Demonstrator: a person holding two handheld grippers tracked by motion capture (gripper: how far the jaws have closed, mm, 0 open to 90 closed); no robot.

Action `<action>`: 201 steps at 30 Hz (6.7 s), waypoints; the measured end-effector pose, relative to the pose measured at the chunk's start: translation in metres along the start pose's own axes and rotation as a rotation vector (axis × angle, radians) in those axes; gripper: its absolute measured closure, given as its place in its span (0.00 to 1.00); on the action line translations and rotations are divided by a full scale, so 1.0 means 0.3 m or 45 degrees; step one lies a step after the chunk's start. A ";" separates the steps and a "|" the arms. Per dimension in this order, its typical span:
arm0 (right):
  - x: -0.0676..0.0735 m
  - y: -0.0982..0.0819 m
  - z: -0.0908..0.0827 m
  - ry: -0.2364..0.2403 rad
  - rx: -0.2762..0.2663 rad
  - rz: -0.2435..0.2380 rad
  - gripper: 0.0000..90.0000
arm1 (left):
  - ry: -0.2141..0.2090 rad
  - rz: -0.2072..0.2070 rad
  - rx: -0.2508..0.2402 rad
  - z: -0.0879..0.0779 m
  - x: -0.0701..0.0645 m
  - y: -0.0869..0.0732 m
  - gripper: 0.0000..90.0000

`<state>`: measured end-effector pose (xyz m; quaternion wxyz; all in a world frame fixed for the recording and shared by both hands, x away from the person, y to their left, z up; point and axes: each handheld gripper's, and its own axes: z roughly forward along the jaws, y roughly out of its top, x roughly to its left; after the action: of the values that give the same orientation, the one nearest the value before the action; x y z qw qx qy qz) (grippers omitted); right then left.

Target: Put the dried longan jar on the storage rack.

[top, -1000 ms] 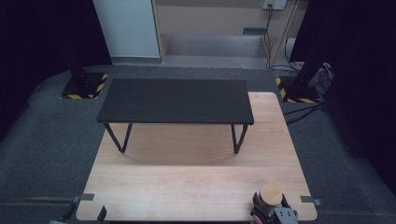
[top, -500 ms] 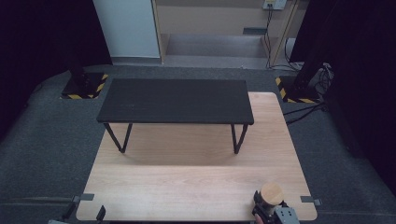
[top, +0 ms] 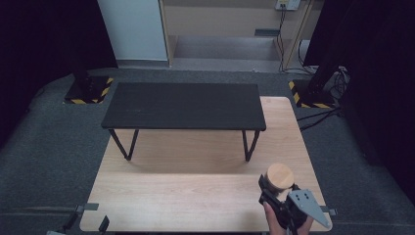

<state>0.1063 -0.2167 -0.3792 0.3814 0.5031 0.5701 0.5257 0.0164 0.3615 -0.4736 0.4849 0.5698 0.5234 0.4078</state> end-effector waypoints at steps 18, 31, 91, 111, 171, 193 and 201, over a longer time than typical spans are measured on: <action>0.038 0.338 0.253 0.140 -0.023 -0.080 0.28 | -0.043 0.000 -0.004 -0.020 0.005 0.015 0.02; 0.040 0.428 0.428 0.123 0.002 -0.088 0.28 | -0.039 0.006 -0.002 -0.024 0.008 0.016 0.02; 0.068 0.382 0.707 0.046 0.107 -0.115 0.24 | -0.032 0.005 0.020 -0.005 0.010 0.011 0.03; 0.078 0.362 0.674 0.026 0.032 -0.145 0.01 | -0.028 0.003 0.006 -0.019 0.008 0.010 0.03; 0.045 -0.126 0.090 0.075 -0.084 -0.036 0.01 | -0.059 0.043 -0.014 0.106 -0.021 0.084 0.02; 0.010 -0.292 0.040 0.035 -0.093 -0.031 0.01 | -0.034 0.041 0.001 0.205 -0.020 0.138 0.02; 0.010 -0.317 0.045 0.025 -0.114 -0.004 0.02 | -0.050 0.021 0.010 0.223 -0.030 0.142 0.02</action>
<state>0.1021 -0.2052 -0.4746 0.3986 0.4796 0.5505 0.5549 0.0888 0.3450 -0.4447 0.4892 0.5840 0.5107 0.3985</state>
